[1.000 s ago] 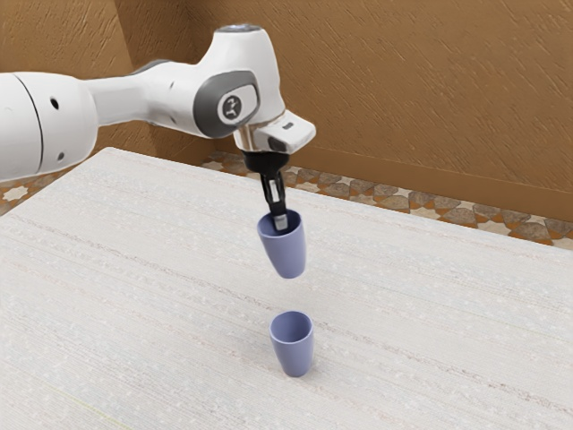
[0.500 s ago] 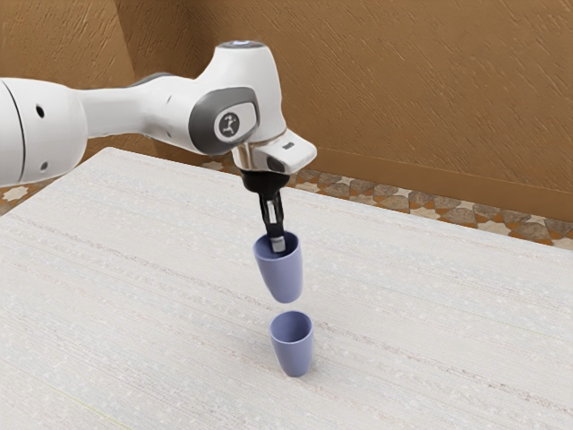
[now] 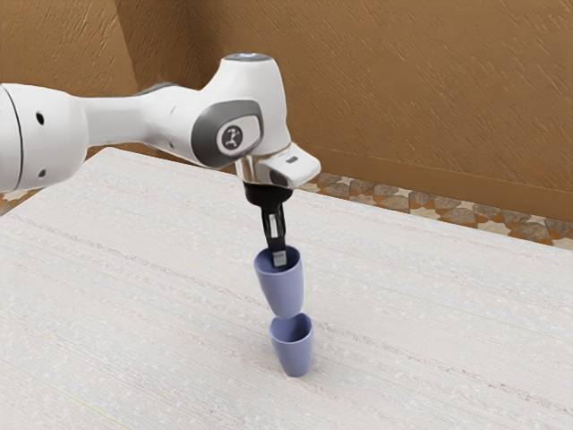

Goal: Place the left cup onto the right cup

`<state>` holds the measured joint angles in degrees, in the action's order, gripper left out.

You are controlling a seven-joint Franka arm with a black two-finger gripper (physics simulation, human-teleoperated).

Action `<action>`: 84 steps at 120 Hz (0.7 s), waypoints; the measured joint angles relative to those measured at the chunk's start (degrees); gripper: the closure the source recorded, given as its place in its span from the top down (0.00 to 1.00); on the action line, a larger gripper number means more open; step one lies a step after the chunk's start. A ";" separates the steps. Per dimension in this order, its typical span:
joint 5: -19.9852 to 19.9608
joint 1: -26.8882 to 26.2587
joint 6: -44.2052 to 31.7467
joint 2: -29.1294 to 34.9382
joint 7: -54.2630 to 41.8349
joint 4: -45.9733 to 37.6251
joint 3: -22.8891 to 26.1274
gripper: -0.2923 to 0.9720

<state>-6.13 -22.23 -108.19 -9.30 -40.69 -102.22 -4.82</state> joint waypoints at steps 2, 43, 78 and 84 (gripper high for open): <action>0.00 0.00 -0.04 -0.06 0.00 -0.01 0.00 0.15; -0.04 0.00 -0.82 -1.56 0.03 -0.04 0.27 0.15; -0.19 -0.16 -1.49 -2.71 0.02 -0.06 0.32 0.15; -0.21 -0.19 -1.57 -2.81 0.02 -0.07 0.34 0.15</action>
<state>-6.34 -22.42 -109.76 -12.11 -40.67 -102.29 -4.48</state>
